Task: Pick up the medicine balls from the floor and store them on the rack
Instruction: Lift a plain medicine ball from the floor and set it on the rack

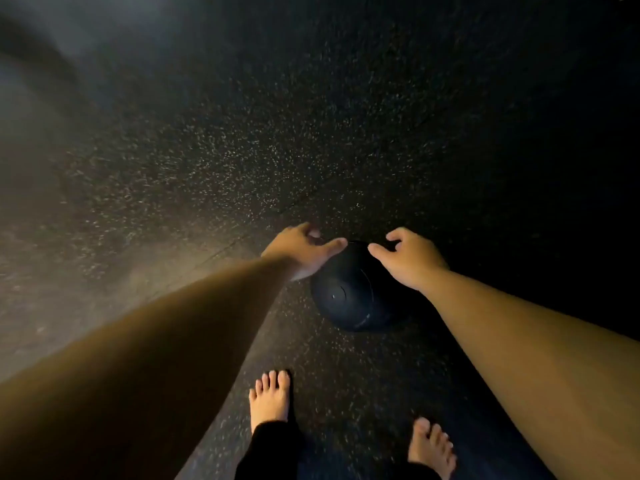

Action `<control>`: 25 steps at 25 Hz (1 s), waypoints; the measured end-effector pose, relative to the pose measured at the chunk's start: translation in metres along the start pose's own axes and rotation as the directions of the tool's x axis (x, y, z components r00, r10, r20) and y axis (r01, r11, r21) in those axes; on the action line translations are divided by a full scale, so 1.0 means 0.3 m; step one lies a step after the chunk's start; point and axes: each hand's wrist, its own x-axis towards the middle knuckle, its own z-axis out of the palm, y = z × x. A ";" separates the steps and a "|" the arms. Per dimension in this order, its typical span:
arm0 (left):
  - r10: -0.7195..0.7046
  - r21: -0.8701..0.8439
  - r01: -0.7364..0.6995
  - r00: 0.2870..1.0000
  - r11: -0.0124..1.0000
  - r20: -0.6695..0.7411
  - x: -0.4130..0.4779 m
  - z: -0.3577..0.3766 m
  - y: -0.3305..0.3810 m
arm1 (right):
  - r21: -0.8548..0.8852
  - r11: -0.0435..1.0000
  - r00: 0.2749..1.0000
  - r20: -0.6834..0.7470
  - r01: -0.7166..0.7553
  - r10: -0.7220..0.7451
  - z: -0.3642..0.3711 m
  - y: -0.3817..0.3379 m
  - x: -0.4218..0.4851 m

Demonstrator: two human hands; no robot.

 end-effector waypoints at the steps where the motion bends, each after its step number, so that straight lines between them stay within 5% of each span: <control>1: -0.008 -0.033 0.008 1.000 0.999 -0.007 0.088 0.042 -0.033 | -0.002 1.000 1.000 -0.007 -0.016 0.016 0.060 0.035 0.079; 6: -0.130 -0.175 0.129 0.991 0.976 0.003 0.394 0.253 -0.153 | 0.062 0.996 0.997 -0.022 -0.068 0.070 0.248 0.171 0.338; 8: -0.152 -0.318 0.193 0.977 0.928 0.147 0.433 0.273 -0.163 | 0.142 0.984 0.994 0.010 -0.110 0.110 0.278 0.212 0.378; 10: -0.267 -0.312 0.298 0.953 0.902 0.141 0.501 0.307 -0.207 | 0.218 0.960 0.984 0.081 -0.175 0.161 0.302 0.244 0.391; 14: -0.158 -0.358 0.099 0.978 0.929 -0.139 0.213 0.769 -0.767 | 0.360 0.911 0.977 0.138 -0.204 0.164 0.339 0.278 0.406; 17: -0.146 -0.316 0.105 0.983 0.943 -0.109 0.061 1.011 -1.041 | 0.443 0.872 0.977 0.139 -0.209 0.163 0.358 0.285 0.415; 19: -0.261 -0.459 0.304 0.953 0.835 0.155 0.141 0.906 -0.970 | 0.490 0.851 0.981 0.122 -0.189 0.148 0.372 0.290 0.422; 21: -0.464 -0.564 0.620 0.784 0.546 0.413 0.334 0.682 -0.752 | 0.528 0.831 0.984 0.097 -0.177 0.148 0.384 0.291 0.423; 23: -0.429 -0.446 0.578 0.812 0.684 0.395 0.466 0.507 -0.447 | 0.558 0.808 0.982 0.095 -0.187 0.162 0.388 0.295 0.420; 25: -0.314 -0.565 0.506 0.858 0.651 0.407 0.473 0.416 -0.271 | 0.580 0.794 0.983 0.095 -0.184 0.158 0.377 0.302 0.408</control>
